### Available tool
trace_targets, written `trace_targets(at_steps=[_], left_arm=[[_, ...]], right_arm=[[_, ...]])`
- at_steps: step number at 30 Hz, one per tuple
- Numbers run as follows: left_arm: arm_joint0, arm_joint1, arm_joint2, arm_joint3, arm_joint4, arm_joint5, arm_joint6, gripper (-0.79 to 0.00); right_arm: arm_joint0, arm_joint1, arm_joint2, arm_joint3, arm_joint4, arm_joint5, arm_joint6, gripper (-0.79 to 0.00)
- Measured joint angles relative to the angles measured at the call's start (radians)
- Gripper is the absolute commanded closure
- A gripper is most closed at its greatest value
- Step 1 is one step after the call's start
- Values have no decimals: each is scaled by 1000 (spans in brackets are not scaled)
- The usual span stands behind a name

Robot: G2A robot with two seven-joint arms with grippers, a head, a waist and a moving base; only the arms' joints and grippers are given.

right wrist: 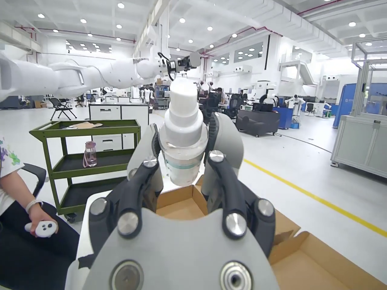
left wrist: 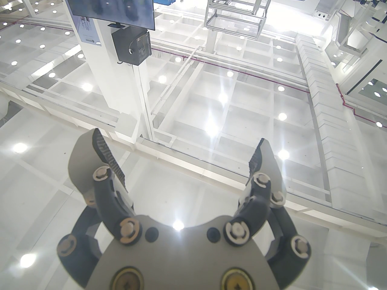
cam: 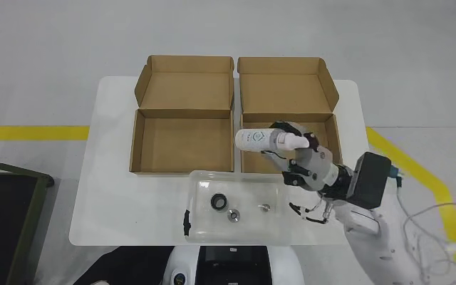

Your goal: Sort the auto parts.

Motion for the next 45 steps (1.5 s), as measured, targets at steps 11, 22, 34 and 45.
trace_targets(at_steps=[11, 22, 34, 45], left_arm=[[0, 0, 0, 0, 0, 0, 0, -785], [0, 0, 0, 0, 0, 0, 0, -785], [0, 0, 0, 0, 0, 0, 0, -785], [0, 0, 0, 0, 0, 0, 0, -785]], right_arm=[[-53, 7, 20, 94, -94, 24, 86, 0], [-45, 12, 38, 195, -172, 69, 209, 0], [42, 2, -37, 310, -216, 121, 316, 0], [153, -15, -120, 415, -221, 149, 408, 0]])
